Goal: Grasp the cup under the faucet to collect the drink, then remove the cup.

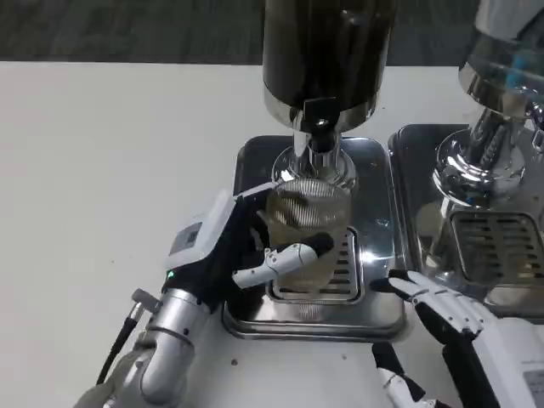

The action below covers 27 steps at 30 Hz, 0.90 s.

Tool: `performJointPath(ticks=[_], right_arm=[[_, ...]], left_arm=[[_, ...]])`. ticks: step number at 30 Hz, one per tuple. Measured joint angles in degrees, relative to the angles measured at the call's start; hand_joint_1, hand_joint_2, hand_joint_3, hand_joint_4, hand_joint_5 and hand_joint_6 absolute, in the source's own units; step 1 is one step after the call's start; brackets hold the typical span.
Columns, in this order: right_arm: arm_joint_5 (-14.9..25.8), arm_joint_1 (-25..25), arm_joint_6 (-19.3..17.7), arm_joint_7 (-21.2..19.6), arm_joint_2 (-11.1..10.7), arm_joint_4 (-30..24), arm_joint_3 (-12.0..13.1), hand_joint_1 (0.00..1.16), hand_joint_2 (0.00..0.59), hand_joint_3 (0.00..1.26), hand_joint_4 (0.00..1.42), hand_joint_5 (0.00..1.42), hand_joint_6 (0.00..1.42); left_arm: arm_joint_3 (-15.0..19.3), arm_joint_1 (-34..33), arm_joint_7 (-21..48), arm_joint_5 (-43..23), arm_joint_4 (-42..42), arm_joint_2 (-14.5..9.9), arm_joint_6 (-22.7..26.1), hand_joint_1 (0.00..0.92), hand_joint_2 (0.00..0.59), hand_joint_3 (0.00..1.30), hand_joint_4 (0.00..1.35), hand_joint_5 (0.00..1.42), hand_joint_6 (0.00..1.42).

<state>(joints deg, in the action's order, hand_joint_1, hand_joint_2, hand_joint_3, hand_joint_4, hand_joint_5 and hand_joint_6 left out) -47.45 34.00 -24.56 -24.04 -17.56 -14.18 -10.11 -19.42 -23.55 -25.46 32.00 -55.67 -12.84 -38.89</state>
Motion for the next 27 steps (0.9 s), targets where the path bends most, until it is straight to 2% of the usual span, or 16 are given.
performJointPath(ticks=[5, 11, 27], right_arm=[[0.48, -0.18, 0.0, 0.18, -0.27, 0.03, 0.23, 0.42, 0.461, 0.31, 0.21, 0.26, 0.28], [0.8, -0.24, 0.0, 0.5, -0.55, 0.04, 0.35, 0.42, 0.461, 0.31, 0.21, 0.26, 0.28], [1.74, -0.24, 0.0, 1.04, -0.66, 0.04, 0.49, 0.43, 0.469, 0.32, 0.22, 0.26, 0.3]], left_arm=[[-0.02, 0.08, -0.03, -0.05, 0.0, 0.15, -0.11, 0.135, 0.089, 0.37, 0.44, 0.67, 0.65], [-0.01, 0.08, 0.77, -0.32, 0.02, 0.44, -0.33, 0.121, 0.09, 0.31, 0.35, 0.6, 0.57], [-0.02, 0.71, 3.93, -2.04, 1.38, 0.31, -1.08, 0.104, 0.084, 0.29, 0.34, 0.58, 0.57]])
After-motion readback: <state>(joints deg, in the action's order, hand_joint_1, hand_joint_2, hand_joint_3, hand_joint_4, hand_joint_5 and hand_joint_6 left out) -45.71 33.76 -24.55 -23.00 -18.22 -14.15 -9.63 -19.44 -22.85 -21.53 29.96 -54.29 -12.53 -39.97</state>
